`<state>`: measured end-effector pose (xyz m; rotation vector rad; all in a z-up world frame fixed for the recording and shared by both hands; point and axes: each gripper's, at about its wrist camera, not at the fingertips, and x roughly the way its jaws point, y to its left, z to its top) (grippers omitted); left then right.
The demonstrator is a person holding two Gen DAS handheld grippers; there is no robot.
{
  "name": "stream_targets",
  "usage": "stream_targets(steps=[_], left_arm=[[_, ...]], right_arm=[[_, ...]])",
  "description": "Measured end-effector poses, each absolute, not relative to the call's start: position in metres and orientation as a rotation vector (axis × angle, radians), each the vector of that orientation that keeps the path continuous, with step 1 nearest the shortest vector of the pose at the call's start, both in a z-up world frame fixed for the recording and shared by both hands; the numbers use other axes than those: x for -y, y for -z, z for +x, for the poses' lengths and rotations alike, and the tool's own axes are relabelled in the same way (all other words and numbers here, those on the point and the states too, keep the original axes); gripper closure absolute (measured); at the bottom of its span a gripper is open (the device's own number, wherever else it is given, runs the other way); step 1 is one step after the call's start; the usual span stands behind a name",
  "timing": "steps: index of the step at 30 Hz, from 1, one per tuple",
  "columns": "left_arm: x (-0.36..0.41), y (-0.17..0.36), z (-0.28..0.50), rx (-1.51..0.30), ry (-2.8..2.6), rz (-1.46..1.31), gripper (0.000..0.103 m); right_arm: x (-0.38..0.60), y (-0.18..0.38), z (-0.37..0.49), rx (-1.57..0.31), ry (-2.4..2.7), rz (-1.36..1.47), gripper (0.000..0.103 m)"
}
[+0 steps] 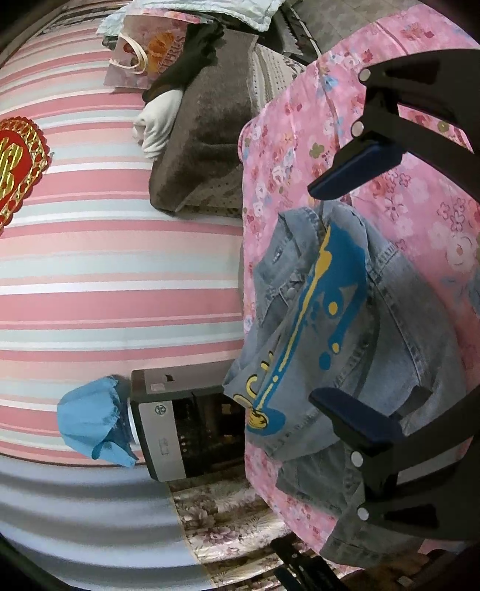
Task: Fold large clothes
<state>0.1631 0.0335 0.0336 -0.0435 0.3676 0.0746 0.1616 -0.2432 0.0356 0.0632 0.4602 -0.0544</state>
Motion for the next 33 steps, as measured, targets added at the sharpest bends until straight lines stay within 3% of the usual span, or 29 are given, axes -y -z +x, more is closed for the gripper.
stream_targets(steps=[29, 31, 33], left_arm=[[-0.069, -0.035, 0.174, -0.405, -0.094, -0.005, 0.003], [-0.08, -0.031, 0.173, -0.435, -0.087, 0.011, 0.003], [-0.09, -0.024, 0.164, -0.477, -0.056, 0.009, 0.003]], right_arm=[[0.251, 0.036, 0.233, -0.759, 0.156, 0.052, 0.002], [0.25, 0.041, 0.235, -0.772, 0.139, 0.049, 0.013], [0.248, 0.044, 0.235, -0.779, 0.116, 0.049, 0.034]])
